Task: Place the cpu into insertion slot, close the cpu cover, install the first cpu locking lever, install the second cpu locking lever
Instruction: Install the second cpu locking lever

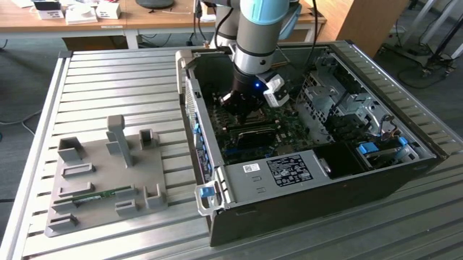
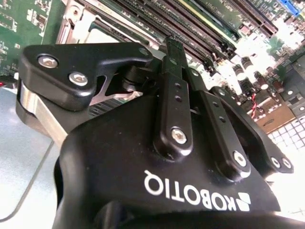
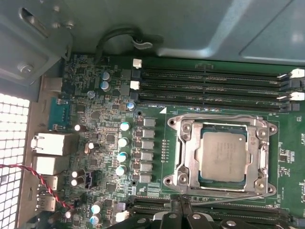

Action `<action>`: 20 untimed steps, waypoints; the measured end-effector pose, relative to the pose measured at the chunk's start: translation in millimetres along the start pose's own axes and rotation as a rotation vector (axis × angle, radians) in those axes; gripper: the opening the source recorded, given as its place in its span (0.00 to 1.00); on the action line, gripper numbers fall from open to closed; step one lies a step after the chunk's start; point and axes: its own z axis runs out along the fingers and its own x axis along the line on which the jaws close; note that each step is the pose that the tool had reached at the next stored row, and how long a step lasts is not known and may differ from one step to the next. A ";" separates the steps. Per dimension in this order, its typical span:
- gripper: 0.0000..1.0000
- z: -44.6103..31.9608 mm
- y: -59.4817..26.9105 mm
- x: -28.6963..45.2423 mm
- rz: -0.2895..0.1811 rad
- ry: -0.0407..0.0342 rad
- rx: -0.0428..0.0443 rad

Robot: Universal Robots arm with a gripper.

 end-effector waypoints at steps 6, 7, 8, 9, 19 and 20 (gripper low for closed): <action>0.11 1.7 0.0 2.1 -0.001 0.0001 0.0001; 0.11 1.7 0.1 2.1 -0.001 0.0001 0.0001; 0.11 1.8 0.1 2.1 -0.001 0.0001 -0.0003; 0.11 1.9 0.2 2.1 -0.001 0.0000 -0.0017; 0.11 2.1 1.6 2.1 0.000 -0.0006 -0.0105; 0.11 2.1 1.7 2.0 -0.001 -0.0007 -0.0106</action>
